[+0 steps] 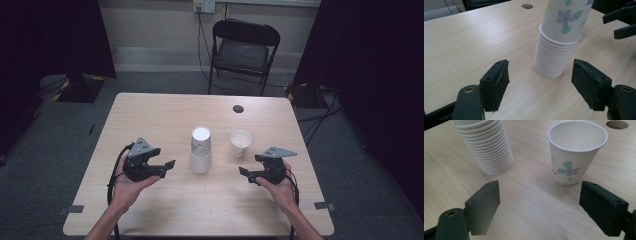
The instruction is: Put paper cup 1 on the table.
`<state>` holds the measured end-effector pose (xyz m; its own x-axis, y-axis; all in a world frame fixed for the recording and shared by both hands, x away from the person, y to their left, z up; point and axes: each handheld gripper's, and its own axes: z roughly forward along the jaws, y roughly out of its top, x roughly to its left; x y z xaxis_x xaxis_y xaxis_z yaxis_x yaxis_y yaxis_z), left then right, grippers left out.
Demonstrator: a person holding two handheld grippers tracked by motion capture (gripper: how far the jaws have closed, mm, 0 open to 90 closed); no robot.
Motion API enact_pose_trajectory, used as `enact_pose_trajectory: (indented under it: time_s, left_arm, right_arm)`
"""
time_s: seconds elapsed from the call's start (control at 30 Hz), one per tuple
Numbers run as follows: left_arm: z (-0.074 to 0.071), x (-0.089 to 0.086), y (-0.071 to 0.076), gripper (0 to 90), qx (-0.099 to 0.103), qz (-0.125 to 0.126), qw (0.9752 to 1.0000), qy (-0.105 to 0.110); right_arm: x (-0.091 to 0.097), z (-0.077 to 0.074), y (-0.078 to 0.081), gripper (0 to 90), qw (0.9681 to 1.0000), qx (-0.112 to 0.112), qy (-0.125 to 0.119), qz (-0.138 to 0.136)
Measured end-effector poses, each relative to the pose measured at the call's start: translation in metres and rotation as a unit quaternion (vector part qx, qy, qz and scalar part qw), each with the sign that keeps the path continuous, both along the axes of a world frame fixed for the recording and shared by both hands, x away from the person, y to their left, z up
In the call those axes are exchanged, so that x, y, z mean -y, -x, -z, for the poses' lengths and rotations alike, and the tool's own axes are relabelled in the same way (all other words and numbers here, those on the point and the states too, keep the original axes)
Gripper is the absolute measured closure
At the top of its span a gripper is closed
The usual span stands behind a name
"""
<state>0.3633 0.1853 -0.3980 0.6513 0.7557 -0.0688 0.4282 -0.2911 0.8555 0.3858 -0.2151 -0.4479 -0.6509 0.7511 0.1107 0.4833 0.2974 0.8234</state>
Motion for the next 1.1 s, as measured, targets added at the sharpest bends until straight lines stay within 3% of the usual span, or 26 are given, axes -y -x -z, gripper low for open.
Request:
enact_pose_trajectory:
  time_s: [0.3, 0.5, 0.57, 0.83, 1.1]
  left_arm:
    - [-0.017, 0.021, -0.009, 29.1, 0.016, 0.012, 0.9996, 0.021]
    - [-0.027, 0.036, -0.014, 26.1, 0.031, 0.032, 0.9989, 0.012]
    - [-0.029, 0.039, -0.017, 25.0, 0.037, 0.033, 0.9986, 0.019]
    - [-0.034, 0.053, -0.027, 21.4, 0.043, 0.044, 0.9976, 0.034]
    - [-0.035, 0.066, -0.032, 17.0, 0.051, 0.052, 0.997, 0.027]
  right_arm:
    - [-0.004, -0.006, 0.016, 18.3, 0.9999, 0.002, 0.001, -0.013]
    - [-0.006, -0.006, 0.029, 18.4, 0.9998, 0.001, -0.001, -0.019]
    - [-0.008, -0.005, 0.031, 18.3, 0.9997, 0.001, 0.0, -0.024]
    - [-0.011, 0.0, 0.034, 18.4, 0.9995, -0.004, -0.003, -0.031]
    - [-0.011, 0.003, 0.033, 18.4, 0.9995, -0.005, -0.003, -0.031]
